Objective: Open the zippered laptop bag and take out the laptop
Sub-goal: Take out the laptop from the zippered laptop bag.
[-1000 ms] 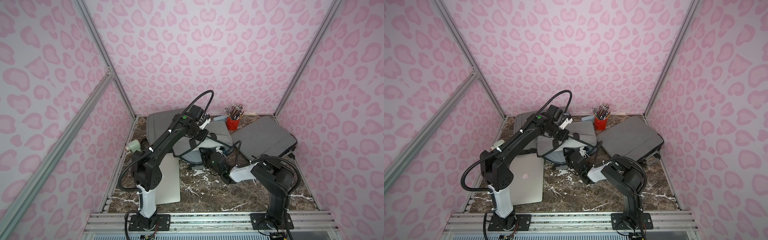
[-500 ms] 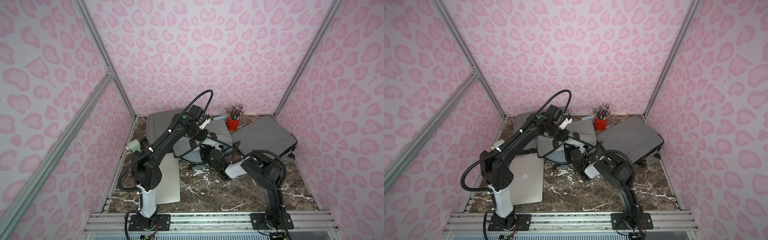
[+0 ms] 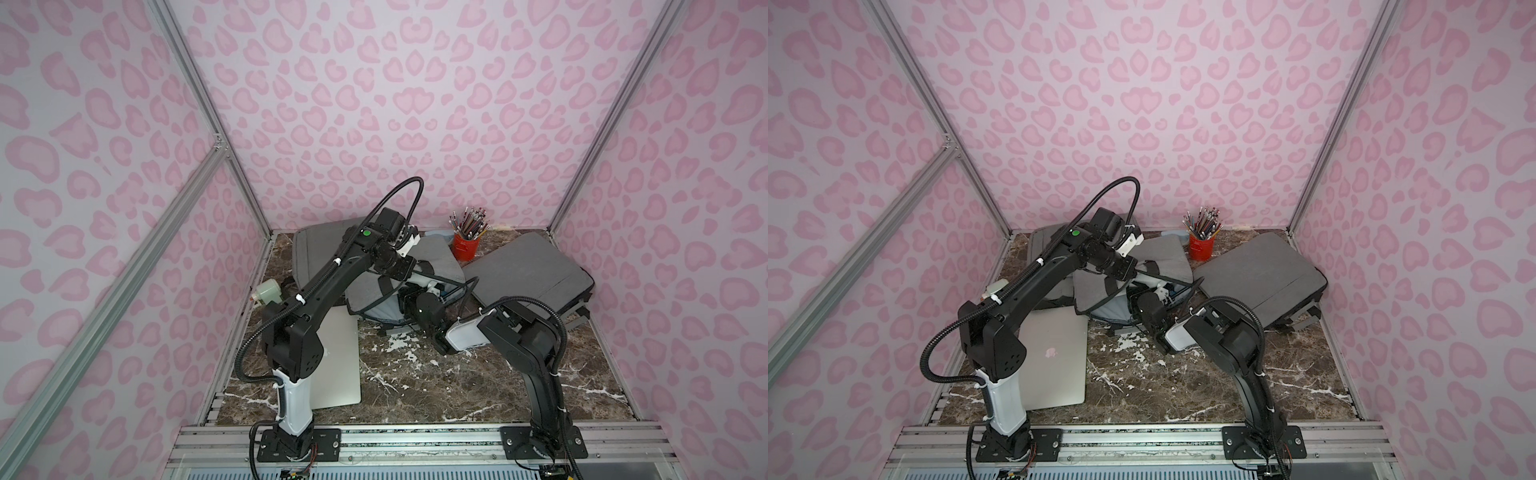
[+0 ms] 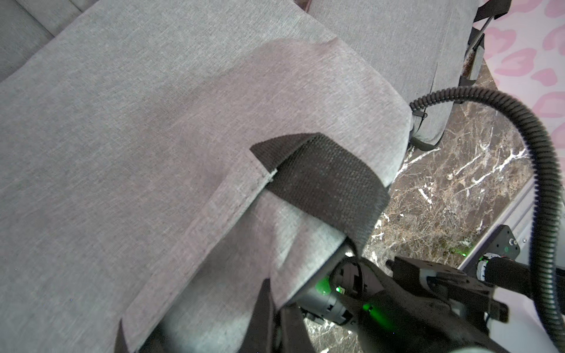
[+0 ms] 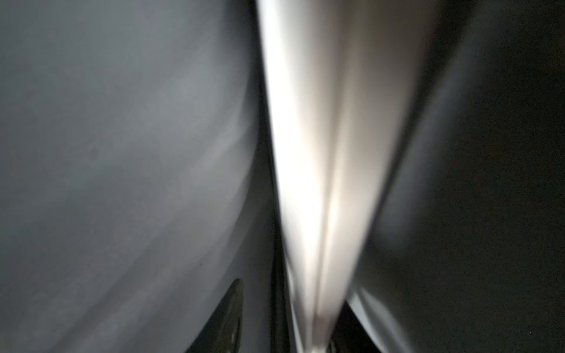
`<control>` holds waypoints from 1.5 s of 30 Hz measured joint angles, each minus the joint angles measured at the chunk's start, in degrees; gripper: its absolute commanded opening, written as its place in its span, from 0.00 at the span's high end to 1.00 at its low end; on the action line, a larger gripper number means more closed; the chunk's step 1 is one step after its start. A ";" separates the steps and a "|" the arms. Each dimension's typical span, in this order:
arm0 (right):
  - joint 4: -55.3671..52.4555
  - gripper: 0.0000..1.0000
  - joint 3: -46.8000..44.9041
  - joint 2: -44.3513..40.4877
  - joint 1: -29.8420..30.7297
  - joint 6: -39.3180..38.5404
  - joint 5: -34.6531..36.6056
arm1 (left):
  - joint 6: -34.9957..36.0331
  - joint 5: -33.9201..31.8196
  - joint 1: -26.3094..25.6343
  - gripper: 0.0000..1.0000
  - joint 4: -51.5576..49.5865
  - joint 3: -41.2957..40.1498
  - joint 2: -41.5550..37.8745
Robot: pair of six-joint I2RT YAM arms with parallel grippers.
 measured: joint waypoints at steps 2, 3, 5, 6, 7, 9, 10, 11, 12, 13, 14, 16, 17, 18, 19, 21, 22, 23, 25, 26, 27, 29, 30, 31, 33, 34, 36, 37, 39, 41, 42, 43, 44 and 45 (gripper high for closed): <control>-0.81 0.56 -0.02 -0.07 -0.07 -1.27 0.96 | 0.00 0.63 0.00 0.98 -0.24 0.13 0.04; -1.22 0.57 0.00 0.09 -0.20 -1.99 1.29 | 0.00 0.98 0.00 0.99 -0.37 0.17 0.11; -1.42 0.60 0.57 1.01 -0.66 -3.02 1.90 | 0.00 1.38 0.00 0.98 -0.48 0.22 0.31; -0.46 0.62 0.83 1.84 -1.01 -3.43 1.86 | 0.00 1.42 0.00 0.98 -0.48 0.22 0.42; 0.87 0.64 0.94 2.75 -1.33 -3.72 1.64 | 0.00 1.42 0.00 0.99 -0.52 0.24 0.46; 3.08 0.67 1.46 4.48 -1.68 -4.20 0.39 | 0.02 1.42 0.00 0.98 -0.79 0.50 0.61; 3.50 0.69 1.90 4.85 -1.81 -4.44 -0.20 | 0.02 1.42 0.02 0.99 -0.92 0.55 0.63; 3.78 0.71 2.38 4.92 -1.84 -4.98 -0.90 | 0.02 1.42 0.04 0.99 -1.11 0.57 0.63; 4.17 0.73 2.82 4.92 -1.84 -5.31 -1.44 | 0.02 1.40 0.07 0.98 -1.36 0.66 0.63; 4.83 0.76 3.10 4.92 -1.97 -5.73 -2.08 | 0.02 1.40 0.09 0.98 -1.42 0.68 0.63; 5.51 0.80 3.13 4.85 -1.97 -6.27 -2.64 | 0.04 1.40 0.11 0.98 -1.57 0.68 0.63; 5.55 0.87 2.71 4.26 -1.99 -7.13 -3.54 | 0.07 1.42 0.11 0.98 -2.10 0.70 0.63; 5.57 0.89 2.12 3.78 -2.01 -7.56 -3.76 | 0.09 1.62 0.11 0.98 -2.38 0.70 0.66; 5.68 0.90 1.36 3.34 -2.03 -7.87 -3.85 | 0.35 1.86 0.09 0.98 -2.60 0.76 0.70; 5.75 0.92 0.59 3.02 -2.03 -8.07 -3.93 | 0.44 1.95 0.11 0.99 -2.69 0.79 0.79; 6.71 0.96 -1.29 2.29 -2.03 -8.17 -4.15 | 0.52 1.99 0.24 0.99 -2.89 0.83 1.25; 7.02 0.98 -2.01 1.86 -2.03 -8.37 -4.28 | 0.70 2.01 0.26 0.98 -2.93 0.85 1.53; 7.13 0.99 -2.80 1.18 -2.03 -8.52 -4.33 | 0.98 1.99 0.28 0.98 -2.97 0.85 1.81; 6.88 1.00 -3.96 -0.22 -1.77 -8.96 -4.39 | 1.31 1.84 0.37 0.98 -3.06 0.85 2.25; 6.34 1.00 -4.63 -1.27 -1.66 -9.33 -4.31 | 1.60 1.60 0.44 0.98 -3.08 0.87 2.47; 5.95 1.00 -5.46 -2.49 -1.42 -9.77 -4.11 | 1.81 1.27 0.48 0.99 -3.06 0.87 2.69; 5.75 1.00 -7.30 -4.66 -0.85 -10.51 -3.93 | 2.03 -0.13 0.63 0.98 -3.02 0.87 3.10; 5.70 1.00 -8.46 -5.90 -0.59 -10.82 -4.02 | 2.32 -1.31 0.72 0.99 -2.99 0.87 3.30; 5.77 1.00 -9.86 -7.19 -0.42 -10.97 -4.09 | 2.60 -2.29 0.87 0.98 -2.93 0.87 3.45; 5.99 1.00 -12.44 -9.20 0.04 -11.02 -3.72 | 3.10 -3.15 1.01 0.98 -2.91 0.87 3.54; 6.12 1.00 -13.97 -10.27 0.22 -11.04 -3.56 | 3.28 -3.67 1.07 0.98 -2.91 0.87 3.54; 6.12 1.00 -16.65 -12.33 0.24 -11.04 -3.69 | 3.78 -4.24 1.05 0.98 -2.91 0.87 3.58; 6.19 1.00 -18.01 -13.46 0.31 -11.02 -3.69 | 4.13 -4.48 1.01 0.99 -2.91 0.87 3.61; 6.21 1.00 -20.44 -15.69 0.37 -11.04 -3.82 | 4.83 -5.25 0.94 0.98 -2.91 0.87 3.72; 6.21 1.00 -22.71 -17.88 0.26 -11.06 -4.50 | 5.31 -5.77 0.85 0.98 -2.91 0.90 3.82; 6.12 1.00 -23.78 -19.06 0.20 -11.13 -5.20 | 5.53 -6.10 0.87 0.98 -2.97 1.09 4.00; 5.92 1.00 -24.63 -20.24 0.00 -11.28 -5.88 | 5.55 -6.51 0.92 0.98 -2.99 1.38 4.22; 5.40 1.00 -25.53 -21.75 -0.22 -11.50 -6.97 | 5.60 -7.17 0.96 0.98 -2.97 1.81 4.55; 4.90 1.00 -26.43 -23.41 -0.39 -11.74 -7.93 | 5.73 -7.65 0.98 0.98 -2.97 2.23 4.90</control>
